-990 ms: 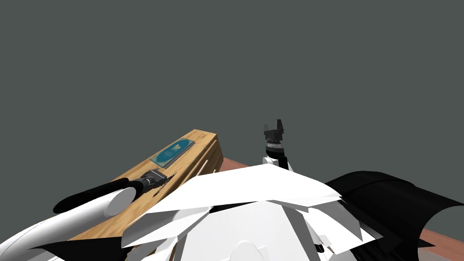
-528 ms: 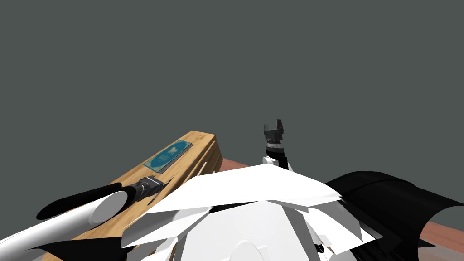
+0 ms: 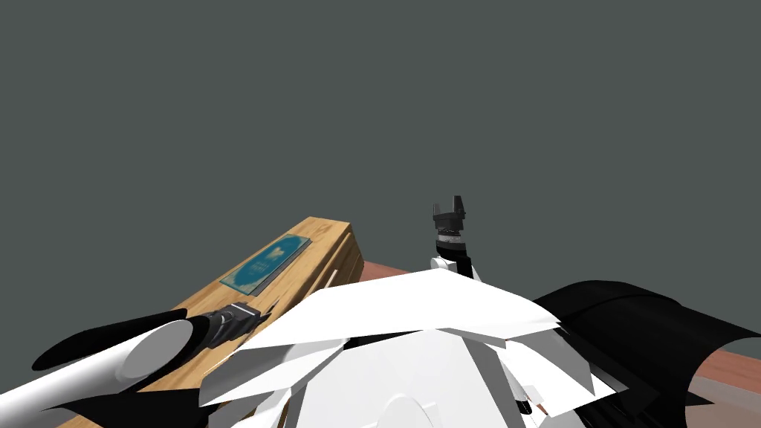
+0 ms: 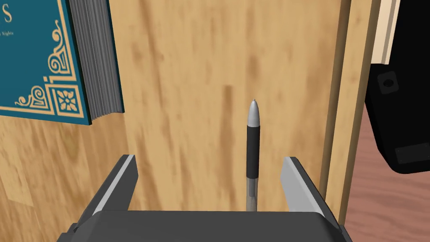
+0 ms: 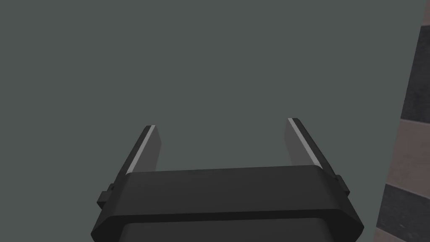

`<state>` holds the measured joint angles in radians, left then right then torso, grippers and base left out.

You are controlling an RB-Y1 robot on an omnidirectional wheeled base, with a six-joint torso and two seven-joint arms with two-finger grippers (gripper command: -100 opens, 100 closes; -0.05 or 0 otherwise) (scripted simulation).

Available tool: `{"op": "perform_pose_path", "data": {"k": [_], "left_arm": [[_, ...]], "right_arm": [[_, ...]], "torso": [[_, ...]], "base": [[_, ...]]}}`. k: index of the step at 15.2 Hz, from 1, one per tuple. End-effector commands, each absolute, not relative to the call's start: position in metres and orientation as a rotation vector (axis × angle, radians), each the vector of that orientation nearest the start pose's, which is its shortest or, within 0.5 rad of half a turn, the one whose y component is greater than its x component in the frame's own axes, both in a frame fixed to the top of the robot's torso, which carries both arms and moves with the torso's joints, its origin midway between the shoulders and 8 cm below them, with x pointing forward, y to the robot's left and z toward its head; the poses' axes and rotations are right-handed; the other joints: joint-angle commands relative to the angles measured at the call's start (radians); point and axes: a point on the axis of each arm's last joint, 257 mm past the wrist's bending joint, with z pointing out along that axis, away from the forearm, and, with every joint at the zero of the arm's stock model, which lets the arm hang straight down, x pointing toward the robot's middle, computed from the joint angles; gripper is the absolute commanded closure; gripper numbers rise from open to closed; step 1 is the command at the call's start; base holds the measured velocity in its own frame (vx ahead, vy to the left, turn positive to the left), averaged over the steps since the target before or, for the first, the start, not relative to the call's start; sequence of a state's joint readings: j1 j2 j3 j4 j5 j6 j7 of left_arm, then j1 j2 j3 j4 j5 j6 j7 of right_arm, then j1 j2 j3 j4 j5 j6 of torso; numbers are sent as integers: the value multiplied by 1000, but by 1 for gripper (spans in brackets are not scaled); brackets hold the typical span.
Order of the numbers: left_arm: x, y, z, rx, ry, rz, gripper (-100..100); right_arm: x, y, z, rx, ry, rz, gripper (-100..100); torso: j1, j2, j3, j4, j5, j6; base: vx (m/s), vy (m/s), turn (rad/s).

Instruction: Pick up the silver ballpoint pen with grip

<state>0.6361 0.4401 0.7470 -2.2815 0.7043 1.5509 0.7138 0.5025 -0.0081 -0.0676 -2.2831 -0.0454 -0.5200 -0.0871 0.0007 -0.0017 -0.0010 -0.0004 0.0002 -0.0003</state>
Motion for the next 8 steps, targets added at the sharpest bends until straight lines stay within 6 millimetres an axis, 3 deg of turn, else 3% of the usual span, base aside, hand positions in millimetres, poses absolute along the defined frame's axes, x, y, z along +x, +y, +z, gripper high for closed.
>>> {"op": "perform_pose_path", "data": {"k": [1,8], "left_arm": [[142,519,-285,-2771,583,-326,-100],[109,510,-291,-2880,520,-204,-100]], "right_arm": [[334,-305,31,683,548,1348,0],[334,-305,31,683,548,1349,0]], "torso": [[0,0,0,0,0,0],[0,0,0,0,0,0]], "base": [[18,22,-95],[18,21,-73]]}}
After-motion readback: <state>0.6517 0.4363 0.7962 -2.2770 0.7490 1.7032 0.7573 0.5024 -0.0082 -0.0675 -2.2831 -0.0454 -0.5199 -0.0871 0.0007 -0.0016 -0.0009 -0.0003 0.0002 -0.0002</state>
